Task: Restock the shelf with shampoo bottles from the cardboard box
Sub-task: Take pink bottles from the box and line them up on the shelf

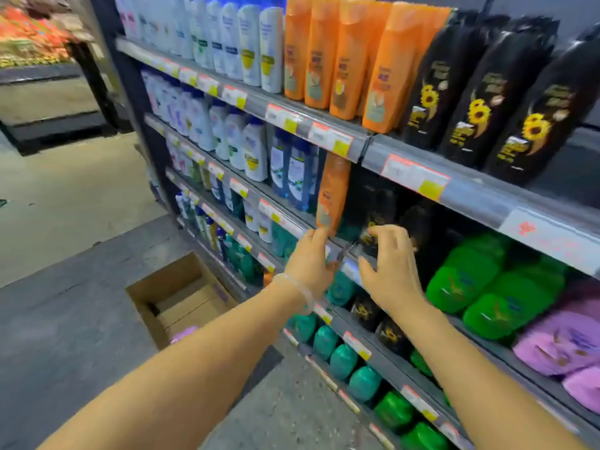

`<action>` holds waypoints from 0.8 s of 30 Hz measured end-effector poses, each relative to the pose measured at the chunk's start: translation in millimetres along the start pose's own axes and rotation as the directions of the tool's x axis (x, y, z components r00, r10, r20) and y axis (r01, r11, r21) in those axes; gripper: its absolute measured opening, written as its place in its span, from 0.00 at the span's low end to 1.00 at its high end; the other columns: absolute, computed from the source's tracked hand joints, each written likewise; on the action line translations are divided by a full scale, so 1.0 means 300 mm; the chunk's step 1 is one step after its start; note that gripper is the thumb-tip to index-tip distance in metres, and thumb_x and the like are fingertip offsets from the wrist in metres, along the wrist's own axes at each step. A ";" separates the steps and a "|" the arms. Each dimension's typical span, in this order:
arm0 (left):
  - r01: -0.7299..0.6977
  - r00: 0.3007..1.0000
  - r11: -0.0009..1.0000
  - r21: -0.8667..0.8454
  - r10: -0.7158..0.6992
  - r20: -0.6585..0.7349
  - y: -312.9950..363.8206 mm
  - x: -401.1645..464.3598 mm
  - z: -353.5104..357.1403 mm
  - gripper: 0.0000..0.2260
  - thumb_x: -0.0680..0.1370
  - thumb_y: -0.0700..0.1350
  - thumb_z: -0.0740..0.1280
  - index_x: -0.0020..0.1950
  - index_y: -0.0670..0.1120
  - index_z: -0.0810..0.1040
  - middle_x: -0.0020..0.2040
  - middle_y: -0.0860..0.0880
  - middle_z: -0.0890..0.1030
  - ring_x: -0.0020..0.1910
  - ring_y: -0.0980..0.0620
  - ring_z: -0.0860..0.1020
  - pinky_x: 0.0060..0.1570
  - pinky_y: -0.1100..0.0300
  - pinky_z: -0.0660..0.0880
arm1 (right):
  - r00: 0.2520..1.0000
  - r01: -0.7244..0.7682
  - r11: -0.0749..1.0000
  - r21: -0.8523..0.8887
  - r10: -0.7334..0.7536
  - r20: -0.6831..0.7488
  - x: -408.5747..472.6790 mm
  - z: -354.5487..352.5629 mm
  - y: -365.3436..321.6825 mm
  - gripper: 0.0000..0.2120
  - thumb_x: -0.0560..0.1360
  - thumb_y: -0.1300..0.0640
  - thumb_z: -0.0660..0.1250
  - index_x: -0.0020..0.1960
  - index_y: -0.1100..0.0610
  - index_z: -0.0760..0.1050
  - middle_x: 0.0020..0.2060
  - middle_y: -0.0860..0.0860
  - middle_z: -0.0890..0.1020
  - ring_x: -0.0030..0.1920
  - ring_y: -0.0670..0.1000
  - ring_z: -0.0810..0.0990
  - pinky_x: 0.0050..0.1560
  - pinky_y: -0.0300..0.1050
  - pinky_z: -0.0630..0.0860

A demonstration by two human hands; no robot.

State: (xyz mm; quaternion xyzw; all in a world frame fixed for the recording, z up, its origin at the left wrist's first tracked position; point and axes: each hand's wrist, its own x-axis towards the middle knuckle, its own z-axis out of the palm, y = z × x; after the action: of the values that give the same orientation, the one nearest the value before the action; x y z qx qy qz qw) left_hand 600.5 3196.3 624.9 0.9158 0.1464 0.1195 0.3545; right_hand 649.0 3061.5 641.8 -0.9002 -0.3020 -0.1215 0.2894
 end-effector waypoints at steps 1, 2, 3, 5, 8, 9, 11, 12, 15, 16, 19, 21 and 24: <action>0.079 0.997 0.997 0.026 -0.079 0.008 -0.097 -0.021 -0.054 0.23 0.76 0.42 0.66 0.69 0.44 0.64 0.67 0.44 0.67 0.65 0.45 0.69 0.62 0.53 0.70 | 0.993 -0.017 1.000 -0.022 0.019 0.112 -0.002 0.079 -0.048 0.21 0.71 0.62 0.68 0.63 0.62 0.69 0.60 0.59 0.69 0.63 0.59 0.69 0.63 0.49 0.66; 0.148 0.989 0.988 0.038 -0.148 0.006 -0.199 -0.047 -0.112 0.23 0.77 0.42 0.65 0.70 0.44 0.64 0.68 0.44 0.67 0.65 0.45 0.70 0.62 0.53 0.71 | 0.977 -0.023 0.999 -0.044 0.032 0.213 -0.005 0.160 -0.101 0.22 0.73 0.59 0.67 0.65 0.60 0.66 0.63 0.58 0.67 0.64 0.58 0.67 0.64 0.48 0.65; 0.210 0.978 0.977 0.042 -0.210 -0.006 -0.300 -0.078 -0.176 0.22 0.77 0.42 0.65 0.70 0.44 0.64 0.67 0.44 0.69 0.65 0.45 0.71 0.62 0.53 0.71 | 0.952 -0.031 0.998 -0.061 0.048 0.301 -0.008 0.243 -0.159 0.23 0.75 0.57 0.66 0.67 0.59 0.64 0.64 0.56 0.66 0.66 0.57 0.65 0.65 0.47 0.64; 0.311 0.950 0.949 0.060 -0.309 -0.044 -0.502 -0.140 -0.308 0.22 0.75 0.40 0.66 0.68 0.43 0.66 0.64 0.43 0.71 0.63 0.44 0.72 0.60 0.53 0.70 | 0.894 -0.066 0.995 -0.074 0.092 0.439 -0.012 0.406 -0.286 0.25 0.75 0.54 0.65 0.69 0.57 0.62 0.66 0.56 0.64 0.67 0.57 0.64 0.66 0.49 0.64; 0.419 0.907 0.901 0.109 -0.411 -0.088 -0.774 -0.215 -0.502 0.21 0.73 0.41 0.69 0.64 0.42 0.69 0.60 0.43 0.74 0.61 0.43 0.72 0.58 0.55 0.68 | 0.805 -0.089 0.993 -0.082 0.121 0.582 -0.022 0.633 -0.484 0.26 0.74 0.53 0.67 0.68 0.58 0.63 0.65 0.57 0.65 0.67 0.59 0.64 0.65 0.50 0.66; 0.452 0.891 0.885 0.111 -0.443 -0.098 -0.851 -0.235 -0.564 0.21 0.73 0.41 0.69 0.64 0.41 0.69 0.61 0.43 0.74 0.61 0.43 0.72 0.58 0.56 0.68 | 0.777 -0.093 0.993 -0.080 0.122 0.617 -0.024 0.703 -0.549 0.25 0.74 0.52 0.67 0.67 0.58 0.63 0.65 0.58 0.66 0.66 0.59 0.65 0.65 0.50 0.66; 0.508 0.861 0.853 0.117 -0.498 -0.106 -0.983 -0.262 -0.668 0.22 0.74 0.40 0.68 0.66 0.41 0.68 0.63 0.42 0.73 0.63 0.43 0.72 0.60 0.56 0.68 | 0.741 -0.097 0.993 -0.068 0.118 0.661 -0.025 0.823 -0.664 0.26 0.73 0.51 0.68 0.66 0.59 0.64 0.64 0.59 0.67 0.66 0.60 0.66 0.64 0.51 0.67; 0.523 0.852 0.842 0.130 -0.514 -0.103 -1.043 -0.264 -0.708 0.22 0.74 0.40 0.68 0.67 0.41 0.67 0.64 0.42 0.73 0.63 0.43 0.72 0.59 0.55 0.68 | 0.726 -0.103 0.993 -0.064 0.119 0.677 -0.024 0.875 -0.712 0.26 0.73 0.51 0.68 0.66 0.59 0.64 0.64 0.59 0.67 0.66 0.60 0.66 0.64 0.50 0.66; 0.545 0.837 0.818 0.186 -0.543 -0.065 -1.208 -0.234 -0.773 0.22 0.73 0.40 0.68 0.66 0.41 0.68 0.63 0.40 0.73 0.61 0.42 0.73 0.57 0.54 0.69 | 0.683 -0.145 0.988 -0.057 0.141 0.717 -0.015 1.004 -0.813 0.27 0.74 0.52 0.67 0.68 0.58 0.62 0.66 0.59 0.64 0.67 0.60 0.64 0.66 0.50 0.64; 0.543 0.836 0.814 0.204 -0.547 -0.041 -1.253 -0.214 -0.780 0.22 0.73 0.40 0.68 0.65 0.41 0.68 0.63 0.40 0.73 0.61 0.42 0.72 0.58 0.54 0.69 | 0.669 -0.158 0.985 -0.064 0.154 0.727 -0.007 1.041 -0.830 0.27 0.74 0.52 0.67 0.69 0.58 0.62 0.66 0.59 0.64 0.68 0.61 0.64 0.66 0.50 0.63; 0.529 0.834 0.816 0.233 -0.551 0.034 -1.368 -0.129 -0.769 0.22 0.73 0.40 0.68 0.66 0.41 0.68 0.64 0.41 0.73 0.63 0.42 0.72 0.60 0.54 0.68 | 0.643 -0.201 0.975 -0.098 0.207 0.737 0.056 1.146 -0.833 0.27 0.74 0.52 0.67 0.69 0.58 0.62 0.66 0.59 0.64 0.67 0.60 0.64 0.65 0.49 0.64; 0.526 0.827 0.817 0.235 -0.556 0.083 -1.440 -0.063 -0.749 0.22 0.73 0.41 0.69 0.66 0.42 0.69 0.64 0.41 0.73 0.62 0.43 0.73 0.60 0.54 0.70 | 0.629 -0.265 0.958 -0.113 0.260 0.733 0.118 1.227 -0.812 0.26 0.74 0.52 0.67 0.67 0.59 0.63 0.65 0.59 0.66 0.66 0.60 0.67 0.64 0.50 0.66; 0.518 0.813 0.811 0.273 -0.566 0.140 -1.578 0.047 -0.711 0.21 0.72 0.42 0.69 0.64 0.43 0.70 0.62 0.42 0.74 0.59 0.43 0.74 0.58 0.54 0.71 | 0.603 -0.400 0.913 -0.078 0.326 0.728 0.219 1.390 -0.780 0.24 0.74 0.54 0.67 0.66 0.59 0.64 0.65 0.59 0.67 0.65 0.59 0.68 0.62 0.49 0.67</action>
State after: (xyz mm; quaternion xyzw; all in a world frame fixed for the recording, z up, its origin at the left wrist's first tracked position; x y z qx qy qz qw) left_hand 457.9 3666.6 456.3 0.8763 0.3759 -0.1036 0.2831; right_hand 575.4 3492.7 437.5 -0.9009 -0.2075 0.3209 0.2056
